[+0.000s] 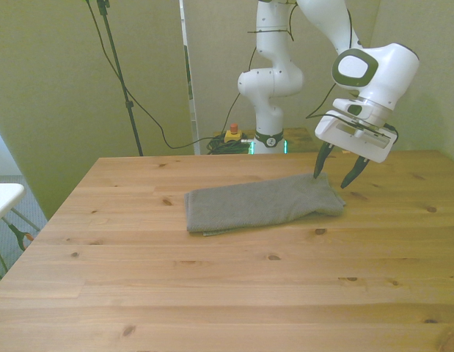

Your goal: Fold the towel

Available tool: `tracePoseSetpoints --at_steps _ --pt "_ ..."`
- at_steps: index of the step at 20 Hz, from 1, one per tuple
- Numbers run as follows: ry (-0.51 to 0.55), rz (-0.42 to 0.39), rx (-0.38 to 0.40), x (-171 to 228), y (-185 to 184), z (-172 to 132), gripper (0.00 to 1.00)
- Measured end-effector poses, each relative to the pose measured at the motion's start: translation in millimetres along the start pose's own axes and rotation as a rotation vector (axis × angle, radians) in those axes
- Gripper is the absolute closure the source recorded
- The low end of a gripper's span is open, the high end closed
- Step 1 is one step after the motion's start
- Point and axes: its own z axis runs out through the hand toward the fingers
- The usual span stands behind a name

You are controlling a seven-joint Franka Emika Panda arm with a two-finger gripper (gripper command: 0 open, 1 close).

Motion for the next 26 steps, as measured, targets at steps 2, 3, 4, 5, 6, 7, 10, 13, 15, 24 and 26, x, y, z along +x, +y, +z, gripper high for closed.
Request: tracePoseSetpoints --at_steps 2,3,4,5,6,7,10,13,15,24,26 --pt "0.016 0.0 -0.011 -4 -5 1 0.0" --pt "0.02 0.001 -0.019 -5 -6 2 0.0" --pt "0.02 0.003 -0.028 -5 -8 4 0.0" --pt "0.02 0.003 -0.032 -6 -9 6 0.0" --pt "0.021 0.003 -0.036 -5 -10 8 0.0" --pt "0.019 0.004 -0.042 -5 -10 11 0.0" --pt "0.016 0.016 -0.054 1 -8 16 0.0" --pt "0.01 0.037 -0.065 11 -3 21 0.0" --pt "0.005 0.056 -0.074 19 2 26 0.0" --pt "-0.005 0.09 -0.091 35 11 37 1.0" --pt "-0.005 0.09 -0.091 36 11 37 1.0"
